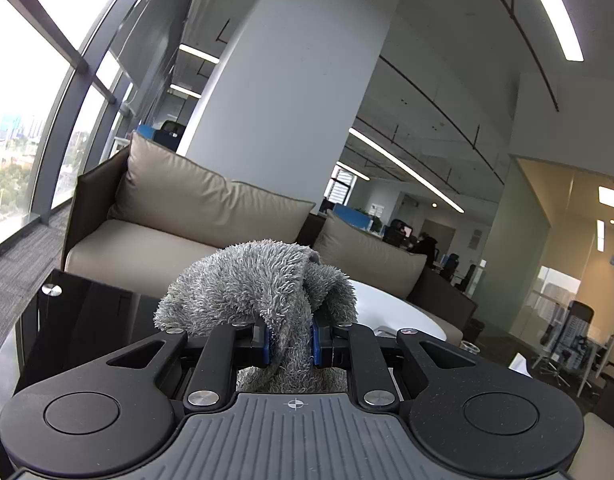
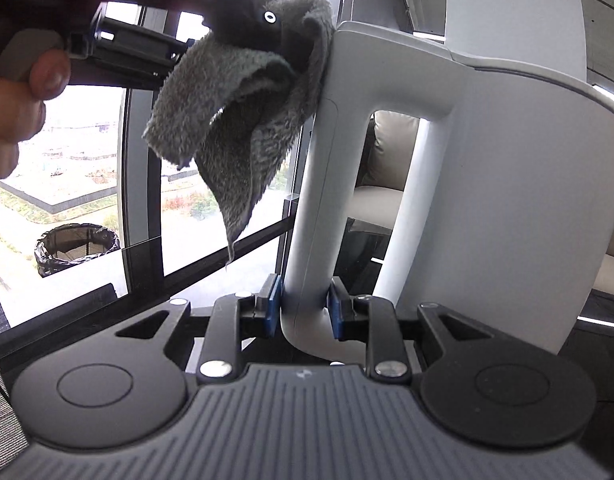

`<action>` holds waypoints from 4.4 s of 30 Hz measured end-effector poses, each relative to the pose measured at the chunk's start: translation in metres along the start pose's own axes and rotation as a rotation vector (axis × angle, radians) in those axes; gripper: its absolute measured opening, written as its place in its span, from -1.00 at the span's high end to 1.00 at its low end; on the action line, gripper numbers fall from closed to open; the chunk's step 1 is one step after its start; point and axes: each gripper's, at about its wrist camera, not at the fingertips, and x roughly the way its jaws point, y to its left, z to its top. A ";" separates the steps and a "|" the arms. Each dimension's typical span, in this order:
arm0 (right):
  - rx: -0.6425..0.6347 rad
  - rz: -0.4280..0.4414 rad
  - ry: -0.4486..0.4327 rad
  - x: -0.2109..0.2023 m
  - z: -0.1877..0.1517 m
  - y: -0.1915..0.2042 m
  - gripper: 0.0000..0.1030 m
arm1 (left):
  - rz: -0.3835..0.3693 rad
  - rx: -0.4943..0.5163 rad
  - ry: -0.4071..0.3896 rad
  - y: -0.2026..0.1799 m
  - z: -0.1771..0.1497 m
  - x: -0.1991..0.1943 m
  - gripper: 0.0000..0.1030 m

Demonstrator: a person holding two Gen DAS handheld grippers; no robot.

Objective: Clean container
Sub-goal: 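Wipe the kettle handle with the towel while the right gripper holds the handle, then lift and turn the kettle by its handle with the right gripper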

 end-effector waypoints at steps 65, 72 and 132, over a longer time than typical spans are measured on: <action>0.161 -0.416 0.111 -0.019 -0.019 -0.006 0.36 | 0.260 -0.046 0.316 0.041 -0.073 0.035 0.68; 0.218 -0.536 0.137 -0.011 -0.023 -0.021 0.36 | 0.259 -0.039 0.319 0.038 -0.074 0.037 0.68; 0.304 -0.366 0.121 -0.025 -0.045 -0.095 -0.40 | 0.313 0.063 0.375 0.004 -0.099 0.052 -0.98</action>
